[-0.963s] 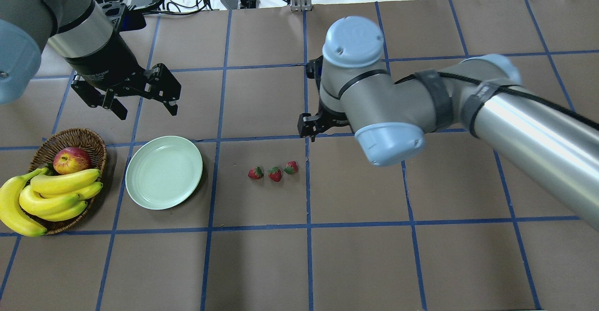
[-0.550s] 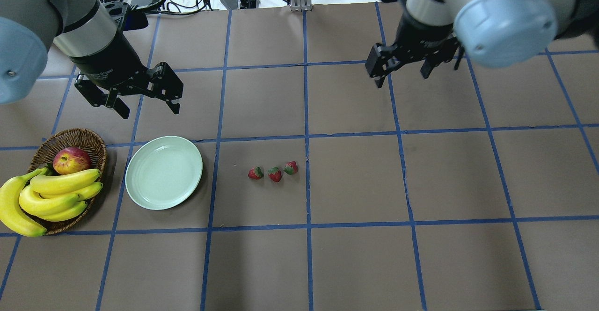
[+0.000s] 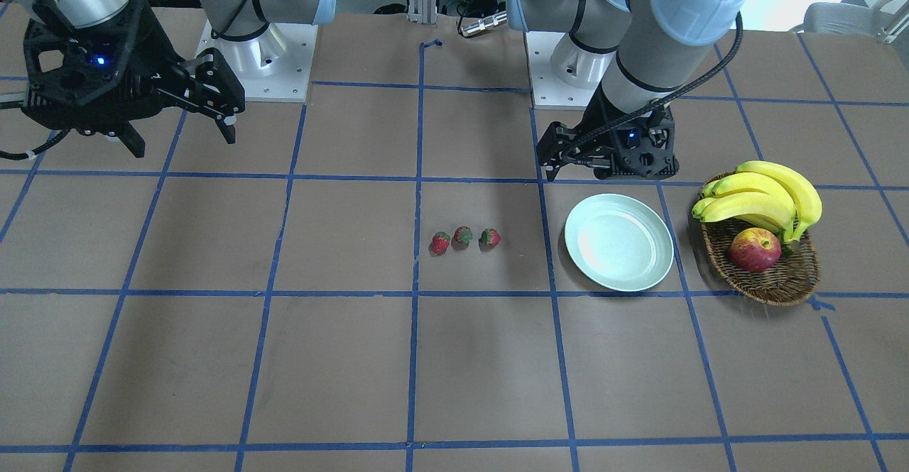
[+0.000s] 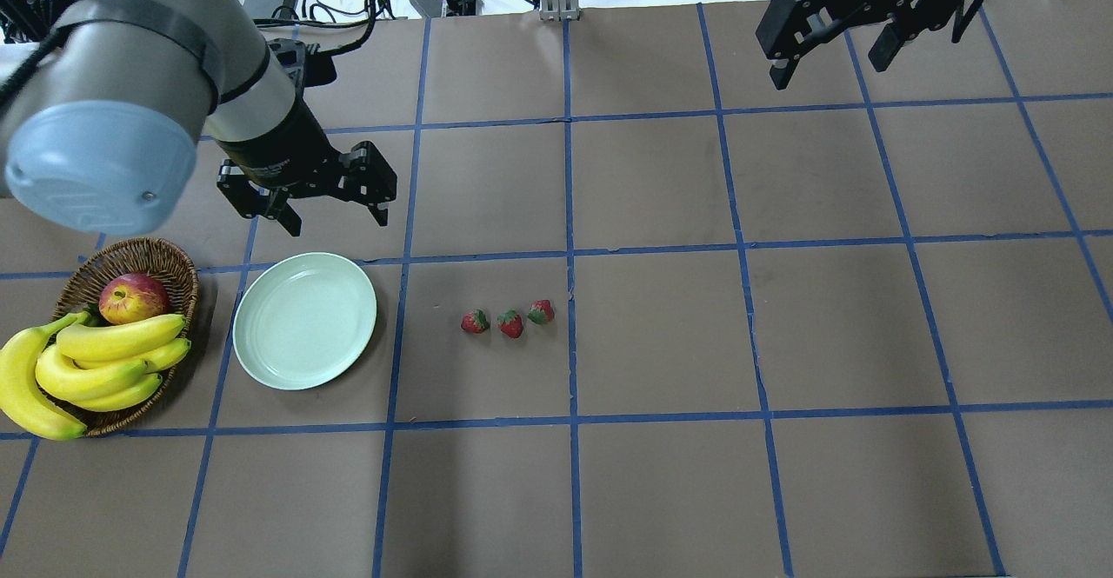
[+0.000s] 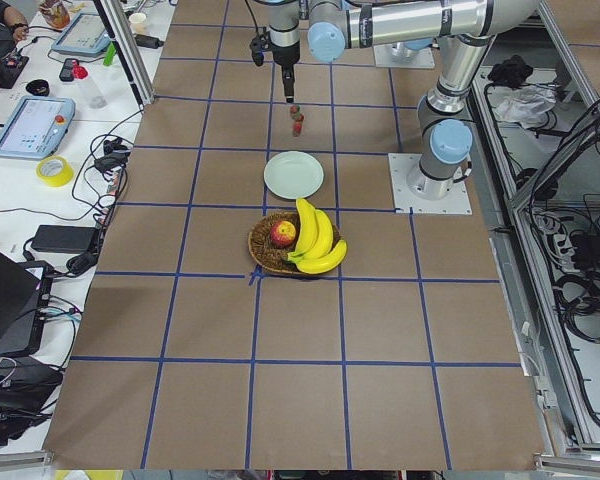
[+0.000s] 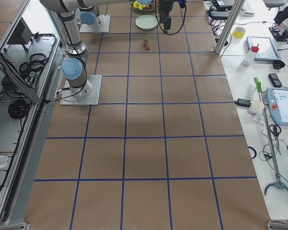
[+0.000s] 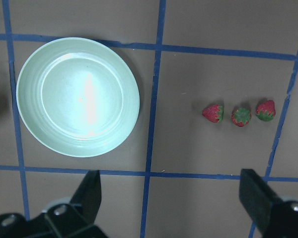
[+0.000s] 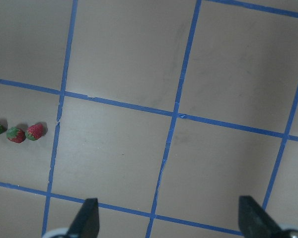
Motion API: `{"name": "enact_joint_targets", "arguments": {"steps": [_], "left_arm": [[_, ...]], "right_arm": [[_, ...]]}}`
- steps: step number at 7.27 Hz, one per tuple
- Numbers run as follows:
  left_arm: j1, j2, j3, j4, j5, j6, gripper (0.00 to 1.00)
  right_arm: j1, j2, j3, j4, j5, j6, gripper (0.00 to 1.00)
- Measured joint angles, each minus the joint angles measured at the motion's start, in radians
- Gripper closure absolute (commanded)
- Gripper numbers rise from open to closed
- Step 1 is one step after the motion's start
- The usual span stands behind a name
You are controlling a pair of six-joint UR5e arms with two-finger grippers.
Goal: Collect all strawberries into plate
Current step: 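Raise the right gripper away while the left gripper reaches to the strawberries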
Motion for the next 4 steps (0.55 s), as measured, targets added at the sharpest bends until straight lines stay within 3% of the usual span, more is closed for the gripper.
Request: {"name": "enact_joint_targets", "arguments": {"steps": [2, 4], "left_arm": [[-0.026, -0.028, -0.081, 0.090, -0.008, -0.041, 0.00], [-0.038, -0.055, -0.142, 0.146, -0.076, -0.114, 0.00]], "right_arm": [[-0.010, -0.008, 0.008, -0.007, -0.026, -0.004, 0.00], [-0.011, -0.043, 0.073, -0.014, -0.040, -0.008, 0.00]]}}
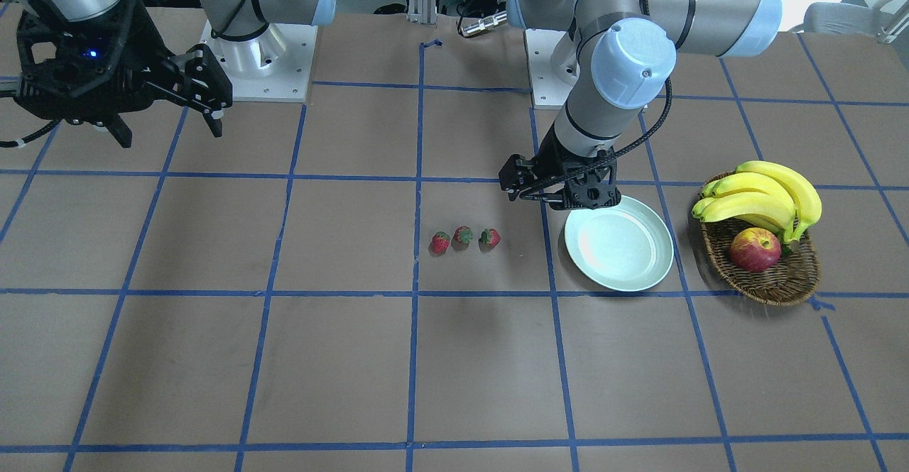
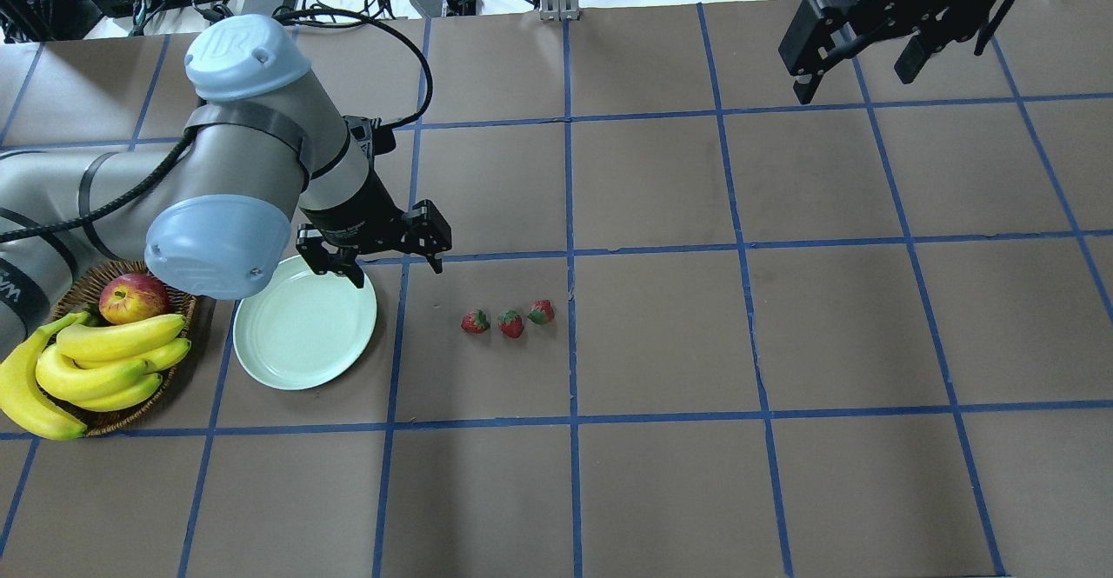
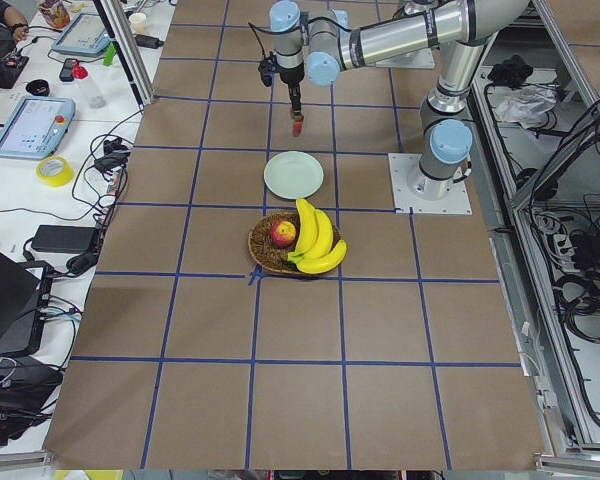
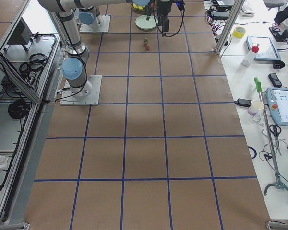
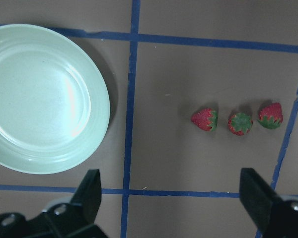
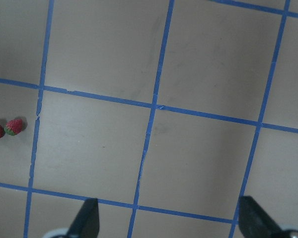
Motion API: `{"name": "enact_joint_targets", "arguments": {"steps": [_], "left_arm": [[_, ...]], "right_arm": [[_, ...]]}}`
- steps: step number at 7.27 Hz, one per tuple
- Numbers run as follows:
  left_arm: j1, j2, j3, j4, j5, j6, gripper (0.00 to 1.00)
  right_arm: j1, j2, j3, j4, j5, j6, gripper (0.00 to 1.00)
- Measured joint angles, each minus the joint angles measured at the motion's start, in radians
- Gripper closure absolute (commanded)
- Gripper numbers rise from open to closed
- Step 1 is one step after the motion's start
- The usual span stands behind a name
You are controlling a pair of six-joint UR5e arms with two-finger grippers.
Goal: Collect all strawberries into plate
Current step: 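Raise the right gripper away while the left gripper reaches to the strawberries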
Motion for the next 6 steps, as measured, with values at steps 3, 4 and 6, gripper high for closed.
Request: {"name": "enact_joint_targets", "arguments": {"steps": [3, 4, 6], "left_arm": [[-0.005, -0.056, -0.099, 0.141, -0.029, -0.076, 0.00], [-0.006, -0.078, -0.115, 0.165, -0.032, -0.122, 0.00], [-0.015, -0.126, -0.126, 0.199, -0.034, -0.171, 0.00]], "right_arm": [[0.000, -0.017, 0.061, -0.080, 0.000, 0.001, 0.00], [-0.001, -0.022, 0.063, -0.086, -0.003, 0.002, 0.00], [0.000, -0.033, 0.068, -0.087, -0.009, 0.000, 0.00]]}}
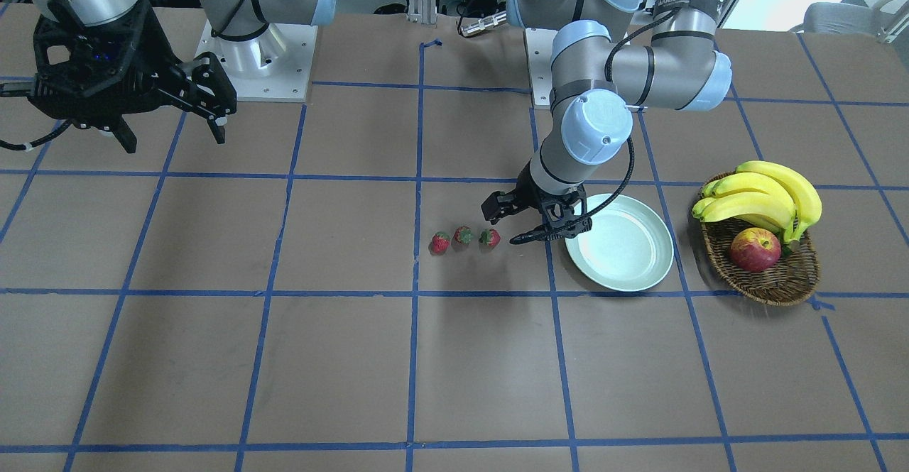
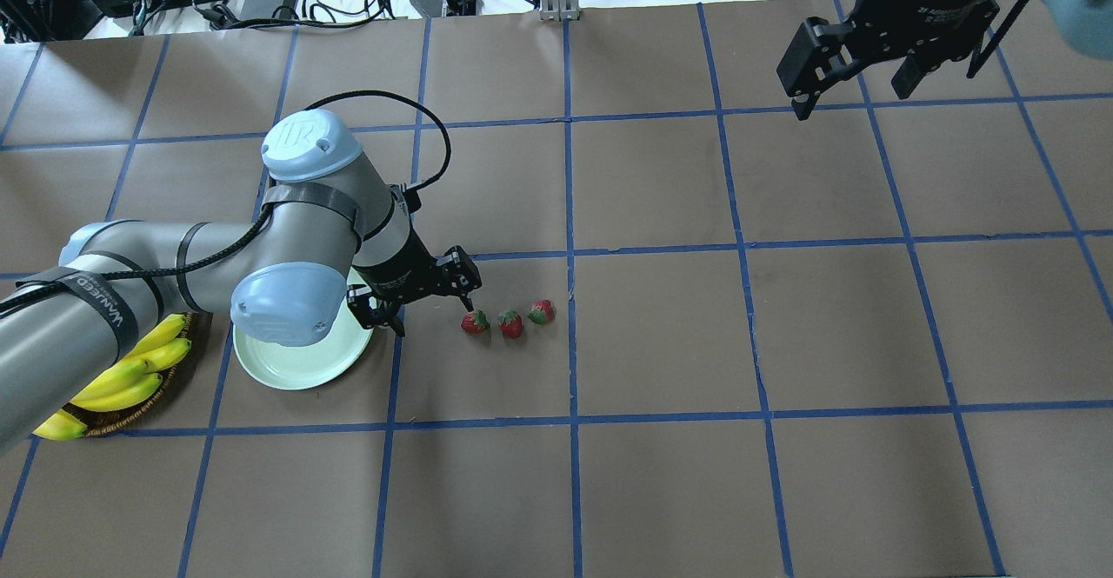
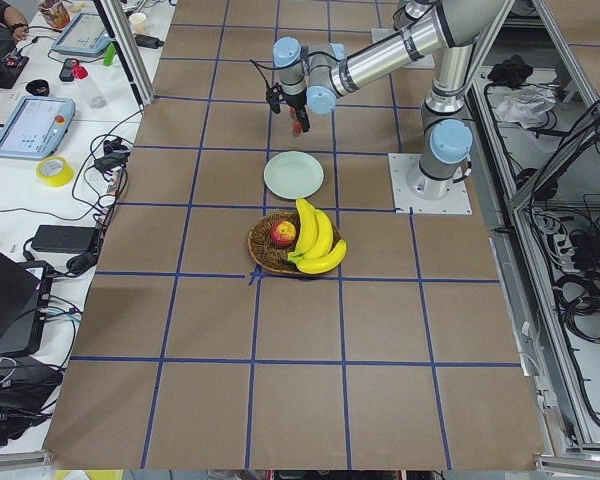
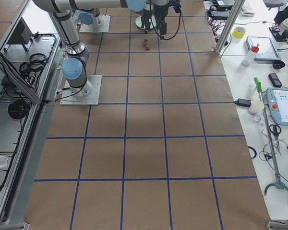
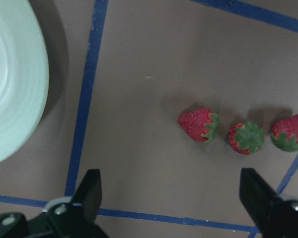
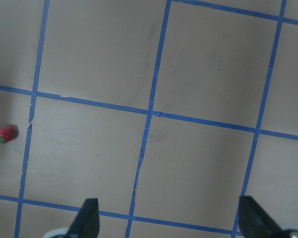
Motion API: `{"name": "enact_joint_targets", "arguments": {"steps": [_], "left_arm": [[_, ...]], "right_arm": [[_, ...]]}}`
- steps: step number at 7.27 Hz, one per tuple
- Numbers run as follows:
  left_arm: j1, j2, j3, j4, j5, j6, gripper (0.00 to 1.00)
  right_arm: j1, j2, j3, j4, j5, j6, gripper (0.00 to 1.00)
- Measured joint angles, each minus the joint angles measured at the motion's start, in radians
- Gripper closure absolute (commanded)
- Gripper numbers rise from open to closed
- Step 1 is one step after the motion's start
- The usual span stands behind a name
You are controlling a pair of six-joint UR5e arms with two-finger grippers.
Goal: Collect all strawberries into plate
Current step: 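Raise the right gripper away while the left gripper reaches to the strawberries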
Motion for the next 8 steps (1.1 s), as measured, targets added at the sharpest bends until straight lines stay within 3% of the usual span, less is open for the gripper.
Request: {"name": "enact_joint_targets", "arguments": {"steps": [3, 6, 8], "left_arm": [[-0.010, -0.067, -0.001, 0.052, -0.011, -0.009, 0.02], [-0.015, -0.104, 0.000, 0.068, -0.026, -0.010, 0.22], [-0.015, -0.121, 0.004, 0.071, -0.052, -0.010, 0.22]], "right_arm": [[0.000, -0.002, 0.000, 0.001, -0.002, -0.001, 0.00], [0.000, -0.002, 0.001, 0.001, -0.003, -0.001, 0.00], [0.000, -0.002, 0.001, 0.003, -0.003, -0.001, 0.00]]}}
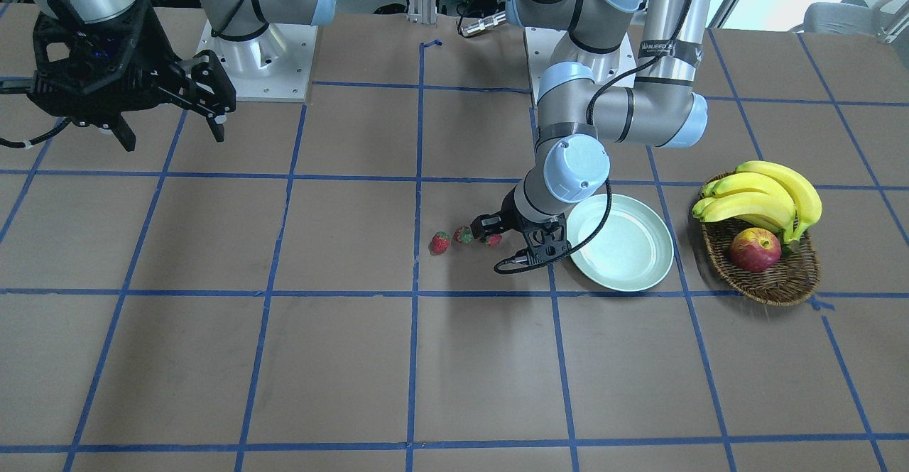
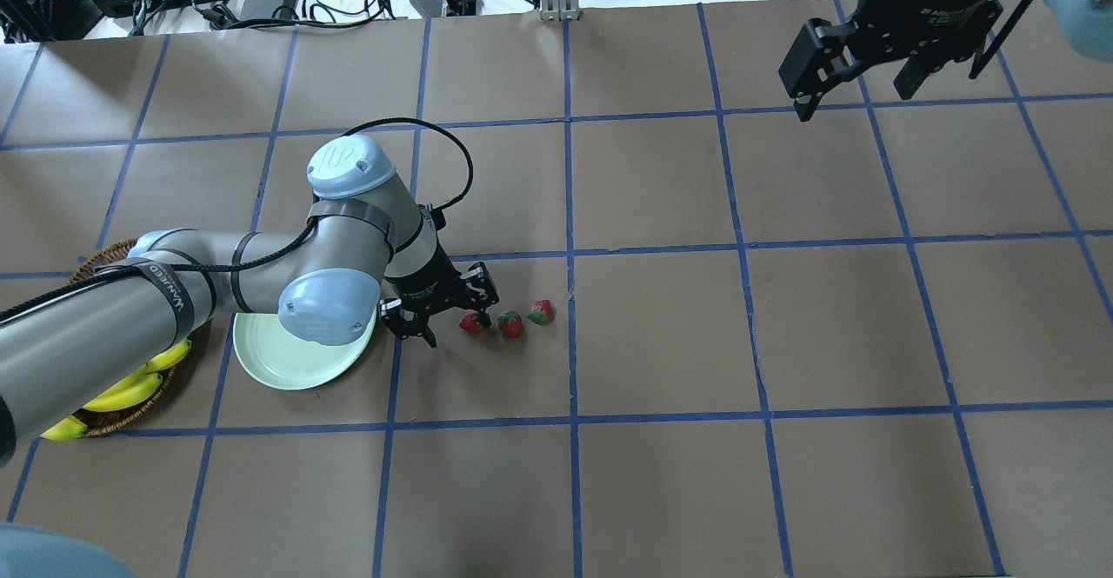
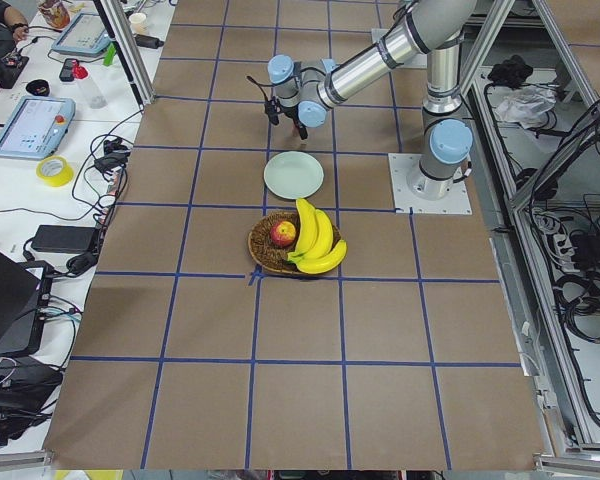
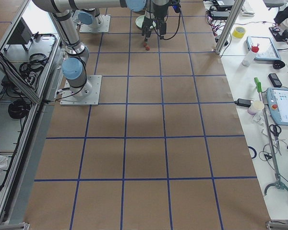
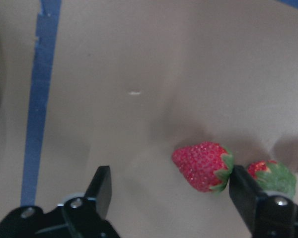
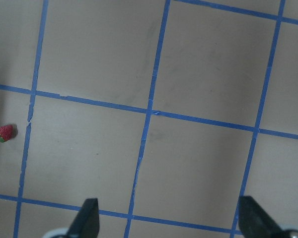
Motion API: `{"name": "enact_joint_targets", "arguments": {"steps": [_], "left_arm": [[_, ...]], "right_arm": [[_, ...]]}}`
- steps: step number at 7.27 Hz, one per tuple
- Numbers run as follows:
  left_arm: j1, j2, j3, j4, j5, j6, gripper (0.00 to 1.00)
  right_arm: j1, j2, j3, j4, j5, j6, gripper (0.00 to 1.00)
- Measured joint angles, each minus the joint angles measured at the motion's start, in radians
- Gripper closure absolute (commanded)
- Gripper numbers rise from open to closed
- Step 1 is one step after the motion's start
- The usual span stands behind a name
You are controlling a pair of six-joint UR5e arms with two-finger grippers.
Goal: Collect all strawberries into plate
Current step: 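Raise the right gripper away while the left gripper reaches to the strawberries, then grasp a strawberry with the left gripper and drop it on the plate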
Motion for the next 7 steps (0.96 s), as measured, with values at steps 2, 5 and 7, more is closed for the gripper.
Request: {"name": "enact_joint_targets", "arguments": {"steps": [2, 5, 7], "left_arm": [[0.000, -0.010, 0.004, 0.003, -0.029, 0.000, 0.51], [0.000, -0.015, 0.008, 0.007, -0.035, -0.001, 1.00], [0.001, -0.007, 0.033, 0.003, -0.026, 0.004, 1.00]], "right_arm": [[0.001, 0.000, 0.000, 0.001, 0.000, -0.001, 0.00], [0.000, 0.001, 0.000, 0.002, 0.000, -0.001, 0.00], [0.000, 0.001, 0.000, 0.003, 0.000, -0.001, 0.00]]}}
